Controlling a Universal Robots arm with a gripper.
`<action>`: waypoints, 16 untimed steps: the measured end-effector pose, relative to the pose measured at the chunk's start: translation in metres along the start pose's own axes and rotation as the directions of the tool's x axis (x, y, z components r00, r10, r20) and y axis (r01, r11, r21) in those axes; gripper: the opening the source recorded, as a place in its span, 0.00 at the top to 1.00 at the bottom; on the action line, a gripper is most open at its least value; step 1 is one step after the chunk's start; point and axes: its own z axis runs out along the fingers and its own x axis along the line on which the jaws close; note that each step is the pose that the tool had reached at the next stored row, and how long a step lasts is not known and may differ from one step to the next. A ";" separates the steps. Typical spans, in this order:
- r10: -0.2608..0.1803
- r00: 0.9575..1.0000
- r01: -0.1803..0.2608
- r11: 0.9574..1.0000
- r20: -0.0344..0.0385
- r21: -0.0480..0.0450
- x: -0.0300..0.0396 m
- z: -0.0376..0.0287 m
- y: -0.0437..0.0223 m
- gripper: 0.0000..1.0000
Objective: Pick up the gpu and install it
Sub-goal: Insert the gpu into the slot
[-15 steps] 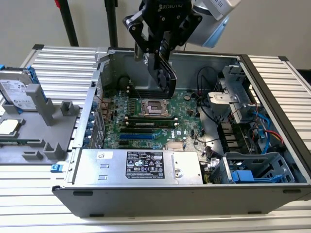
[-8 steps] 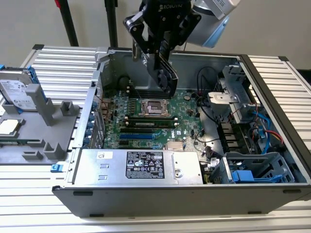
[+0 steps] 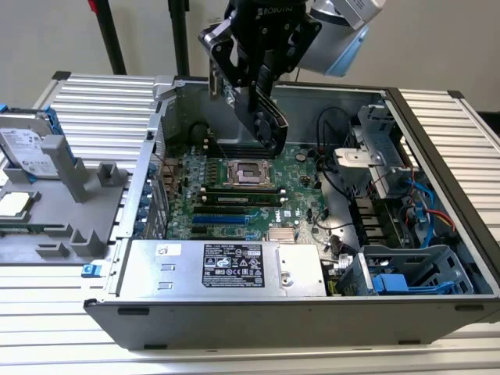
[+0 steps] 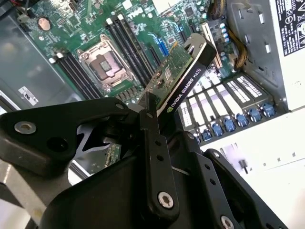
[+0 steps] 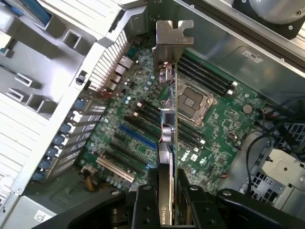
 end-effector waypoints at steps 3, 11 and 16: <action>-0.021 1.000 0.021 1.000 -0.001 0.000 0.0000 0.0000 0.0000 1.00; -0.077 0.997 0.077 0.997 -0.005 -0.001 0.0000 0.0000 0.0000 1.00; -0.110 0.994 0.110 0.994 -0.007 -0.002 0.0000 0.0000 0.0000 1.00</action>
